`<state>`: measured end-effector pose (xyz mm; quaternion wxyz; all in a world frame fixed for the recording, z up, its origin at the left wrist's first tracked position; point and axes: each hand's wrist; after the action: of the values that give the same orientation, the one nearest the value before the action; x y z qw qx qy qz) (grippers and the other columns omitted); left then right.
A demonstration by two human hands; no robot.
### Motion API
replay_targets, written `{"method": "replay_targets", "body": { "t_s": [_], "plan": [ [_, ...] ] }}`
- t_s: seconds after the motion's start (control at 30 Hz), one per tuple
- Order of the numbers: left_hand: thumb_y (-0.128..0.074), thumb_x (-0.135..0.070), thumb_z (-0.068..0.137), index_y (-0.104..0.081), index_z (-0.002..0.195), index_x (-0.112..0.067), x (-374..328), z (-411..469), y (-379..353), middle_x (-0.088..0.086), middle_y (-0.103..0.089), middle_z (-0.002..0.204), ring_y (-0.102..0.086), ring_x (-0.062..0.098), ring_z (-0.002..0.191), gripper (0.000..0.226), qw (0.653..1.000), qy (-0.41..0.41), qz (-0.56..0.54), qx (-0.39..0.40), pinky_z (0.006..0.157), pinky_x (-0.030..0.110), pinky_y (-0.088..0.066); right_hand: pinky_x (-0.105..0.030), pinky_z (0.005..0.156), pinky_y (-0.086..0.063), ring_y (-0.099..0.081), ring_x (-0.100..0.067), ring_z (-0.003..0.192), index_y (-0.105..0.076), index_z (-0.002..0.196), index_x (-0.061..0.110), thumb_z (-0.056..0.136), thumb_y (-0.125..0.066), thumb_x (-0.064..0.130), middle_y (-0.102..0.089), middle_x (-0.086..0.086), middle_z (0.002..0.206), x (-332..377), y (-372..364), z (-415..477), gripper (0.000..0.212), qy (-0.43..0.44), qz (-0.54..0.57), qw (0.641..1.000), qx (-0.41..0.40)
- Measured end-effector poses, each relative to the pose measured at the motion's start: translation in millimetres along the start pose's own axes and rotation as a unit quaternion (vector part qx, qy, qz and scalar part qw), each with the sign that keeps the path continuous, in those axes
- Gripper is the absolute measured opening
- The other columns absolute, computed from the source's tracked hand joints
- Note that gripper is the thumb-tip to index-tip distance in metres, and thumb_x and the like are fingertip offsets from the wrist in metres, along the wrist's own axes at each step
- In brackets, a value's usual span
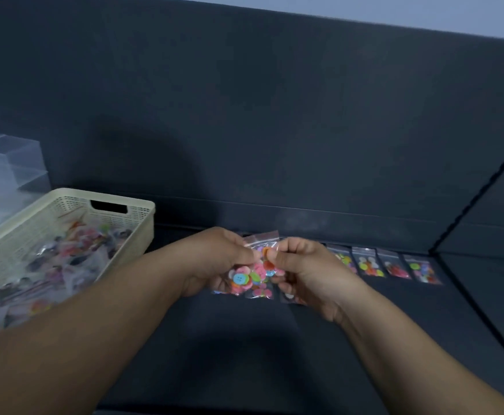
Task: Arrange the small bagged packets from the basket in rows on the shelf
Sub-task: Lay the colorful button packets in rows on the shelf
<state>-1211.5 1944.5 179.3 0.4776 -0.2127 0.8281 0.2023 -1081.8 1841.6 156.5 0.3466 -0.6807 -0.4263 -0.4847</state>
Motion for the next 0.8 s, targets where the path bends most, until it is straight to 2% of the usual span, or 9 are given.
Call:
{"method": "replay_targets", "body": {
  "t_s": [0.07,0.17,0.23,0.33,0.47,0.53,0.67,0.8],
  "plan": [
    [-0.068,-0.021,0.085,-0.064,0.088,-0.008,-1.4,2.4,-12.6,0.008,-0.068,0.076,-0.062,0.015,0.064,0.014,0.999,0.011,0.018,0.026,0.052,0.023,-0.05,-0.023,0.048,-0.036,-0.049,-0.011,0.048,-0.056,0.071,0.016,0.089,-0.062,0.01,-0.059,-0.001,0.061,-7.9,9.6,-3.7,0.019,0.006,0.016,0.999,-0.034],
    [-0.07,-0.017,0.084,-0.066,0.096,-0.005,0.9,9.6,-31.1,0.011,-0.066,0.085,-0.061,0.017,0.07,0.018,0.997,0.022,0.071,0.033,0.052,0.022,-0.048,-0.026,0.051,-0.037,-0.045,-0.015,0.052,-0.056,0.076,0.013,0.088,-0.06,0.005,-0.057,-0.002,0.057,-18.1,25.4,-9.6,0.015,0.001,0.064,0.997,-0.048],
    [-0.069,-0.012,0.084,-0.067,0.096,-0.005,2.3,15.2,-43.4,0.011,-0.066,0.087,-0.06,0.02,0.074,0.014,0.996,0.029,0.085,0.028,0.057,0.025,-0.049,-0.024,0.052,-0.043,-0.05,-0.014,0.056,-0.056,0.086,0.012,0.088,-0.058,0.002,-0.06,-0.003,0.066,-23.2,36.6,-14.9,0.01,-0.02,0.093,0.995,-0.038],
    [-0.07,-0.009,0.081,-0.065,0.083,-0.012,3.2,22.8,-60.5,0.009,-0.066,0.085,-0.061,0.021,0.078,0.006,0.994,0.05,0.089,0.042,0.062,0.026,-0.048,-0.02,0.054,-0.047,-0.057,-0.011,0.063,-0.058,0.093,0.013,0.084,-0.055,-0.007,-0.063,-0.004,0.078,-29.7,53.2,-23.8,0.022,-0.033,0.105,0.993,-0.042],
    [-0.072,-0.013,0.08,-0.067,0.096,-0.009,3.5,34.3,-83.2,0.01,-0.068,0.095,-0.061,0.019,0.081,0.017,0.99,0.071,0.098,0.076,0.061,0.025,-0.049,-0.02,0.056,-0.048,-0.063,-0.007,0.06,-0.058,0.093,0.012,0.084,-0.055,-0.01,-0.067,0.001,0.069,-37.1,76.6,-34.6,0.024,-0.036,0.125,0.99,-0.062],
    [-0.072,-0.016,0.081,-0.067,0.092,-0.01,0.6,40.0,-95.7,0.006,-0.068,0.085,-0.06,0.014,0.072,0.013,0.988,0.076,0.099,0.09,0.056,0.022,-0.048,-0.022,0.06,-0.047,-0.063,-0.007,0.06,-0.056,0.096,0.012,0.085,-0.059,-0.005,-0.069,0.002,0.07,-42.9,92.1,-38.0,0.02,-0.043,0.126,0.987,-0.085],
    [-0.066,-0.012,0.086,-0.063,0.09,-0.012,-7.4,54.1,-110.3,0.004,-0.06,0.07,-0.057,0.013,0.06,0.005,0.991,0.085,0.076,0.072,0.052,0.022,-0.049,-0.024,0.058,-0.049,-0.063,-0.013,0.068,-0.054,0.102,0.011,0.084,-0.065,0.001,-0.071,-0.001,0.076,-55.2,125.8,-35.3,0.023,-0.059,0.063,0.985,-0.152],
    [-0.058,0.003,0.085,-0.058,0.101,-0.012,-9.2,61.4,-108.3,0.012,-0.06,0.079,-0.057,0.016,0.067,0.021,0.995,0.092,0.037,0.031,0.052,0.023,-0.05,-0.026,0.058,-0.05,-0.058,-0.016,0.066,-0.054,0.102,0.011,0.083,-0.064,-0.003,-0.066,-0.012,0.084,-62.4,144.5,-23.5,0.026,-0.06,-0.035,0.983,-0.171]
  ]
}}
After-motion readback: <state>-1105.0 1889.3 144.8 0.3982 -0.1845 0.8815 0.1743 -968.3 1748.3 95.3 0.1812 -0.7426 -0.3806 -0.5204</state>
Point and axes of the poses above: each hand's wrist, its own z-axis towards the middle knuckle, its own y-axis out of the back of the hand, x = y × z
